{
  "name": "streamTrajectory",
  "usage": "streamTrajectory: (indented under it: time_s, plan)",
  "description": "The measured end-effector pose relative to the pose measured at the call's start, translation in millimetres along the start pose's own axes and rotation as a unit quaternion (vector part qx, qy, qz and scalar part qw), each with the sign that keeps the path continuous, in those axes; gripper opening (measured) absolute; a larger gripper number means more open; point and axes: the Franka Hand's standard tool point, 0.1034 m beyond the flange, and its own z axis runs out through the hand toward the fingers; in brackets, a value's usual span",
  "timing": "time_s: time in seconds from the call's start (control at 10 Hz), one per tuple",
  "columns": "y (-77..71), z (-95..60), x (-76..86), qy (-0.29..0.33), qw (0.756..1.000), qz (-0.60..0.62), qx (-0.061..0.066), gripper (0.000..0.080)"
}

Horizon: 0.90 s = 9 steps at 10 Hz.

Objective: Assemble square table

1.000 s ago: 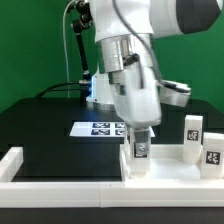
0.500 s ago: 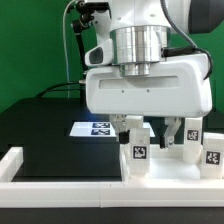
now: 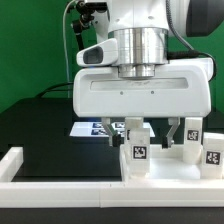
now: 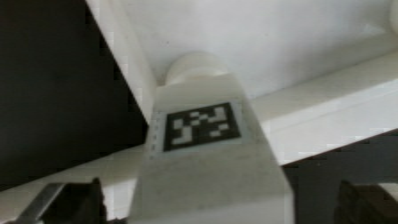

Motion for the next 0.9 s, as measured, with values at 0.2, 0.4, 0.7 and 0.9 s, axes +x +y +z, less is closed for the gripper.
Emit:
streamTrajectory:
  time_s: [0.2, 0.4, 0.7, 0.9]
  plan:
    - [-0.1, 0.3, -0.2, 0.000, 0.999, 0.047, 0.000, 0.0364]
    - [3.0, 0.7, 0.3, 0.000, 0.992, 0.125, -0.001, 0.0291]
    - [8.7, 1.1, 0.1, -0.022, 0.946, 0.324, -0.006, 0.0291]
    - [14.8, 1.4, -1.6, -0.040, 0.878, 0.477, 0.011, 0.0291]
